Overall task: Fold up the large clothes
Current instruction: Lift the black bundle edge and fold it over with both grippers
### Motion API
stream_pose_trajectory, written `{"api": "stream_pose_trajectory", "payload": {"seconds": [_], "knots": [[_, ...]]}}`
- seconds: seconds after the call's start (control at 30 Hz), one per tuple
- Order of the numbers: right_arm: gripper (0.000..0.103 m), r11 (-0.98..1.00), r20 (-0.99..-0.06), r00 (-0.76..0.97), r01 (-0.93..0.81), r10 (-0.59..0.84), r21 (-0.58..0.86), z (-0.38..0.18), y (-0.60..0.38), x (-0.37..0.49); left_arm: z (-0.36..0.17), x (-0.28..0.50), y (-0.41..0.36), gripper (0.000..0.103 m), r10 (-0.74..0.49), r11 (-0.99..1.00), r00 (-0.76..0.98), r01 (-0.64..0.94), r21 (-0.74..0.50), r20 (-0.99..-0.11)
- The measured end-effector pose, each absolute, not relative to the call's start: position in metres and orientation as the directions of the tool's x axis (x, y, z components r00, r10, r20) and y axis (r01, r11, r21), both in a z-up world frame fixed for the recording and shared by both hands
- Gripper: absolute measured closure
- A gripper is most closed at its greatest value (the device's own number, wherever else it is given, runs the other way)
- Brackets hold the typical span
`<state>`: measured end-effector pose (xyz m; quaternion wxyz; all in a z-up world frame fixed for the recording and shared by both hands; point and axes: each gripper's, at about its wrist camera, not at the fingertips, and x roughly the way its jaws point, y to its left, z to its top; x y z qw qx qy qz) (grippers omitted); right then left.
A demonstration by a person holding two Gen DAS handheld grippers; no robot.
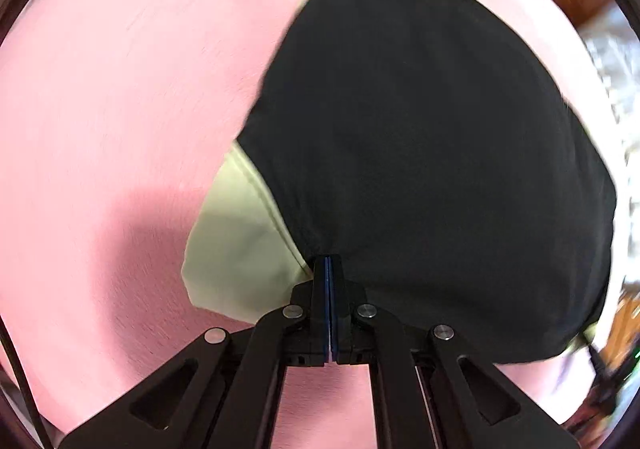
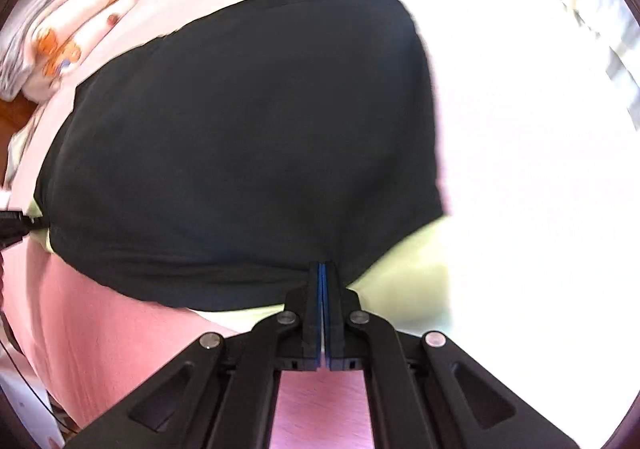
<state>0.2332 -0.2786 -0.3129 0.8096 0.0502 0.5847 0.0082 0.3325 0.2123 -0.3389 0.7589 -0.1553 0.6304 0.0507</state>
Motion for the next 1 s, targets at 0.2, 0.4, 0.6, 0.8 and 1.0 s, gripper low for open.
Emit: {"api": "stream_pose_trajectory", "payload": {"seconds": [0.2,0.4,0.6,0.8,1.0], "knots": [[0.103,0.99,-0.955,0.297,0.142,-0.02,0.024,-0.31,-0.304,0.225,-0.341,0.33,0.214,0.102,-0.133,0.927,0.198,-0.321,-0.192,-0.971],[0.103,0.98,-0.94,0.342,0.195,-0.018,0.052,-0.289,-0.303,0.229,-0.313,0.332,0.192,0.102,-0.064,0.961,0.209,-0.252,-0.117,-0.976],[0.103,0.954,-0.897,0.44,0.245,0.048,0.171,-0.244,-0.292,0.251,-0.261,0.339,0.169,0.101,-0.116,0.966,0.298,-0.189,-0.178,-0.947],[0.103,0.934,-0.812,0.541,0.126,0.218,0.335,-0.21,-0.241,0.307,-0.232,0.37,0.143,0.1,-0.237,0.949,0.339,-0.119,-0.291,-0.911],[0.103,0.899,-0.74,0.562,-0.016,0.369,0.437,-0.216,-0.185,0.377,-0.241,0.424,0.091,0.099,-0.312,0.938,0.348,-0.037,-0.346,-0.884]]}}
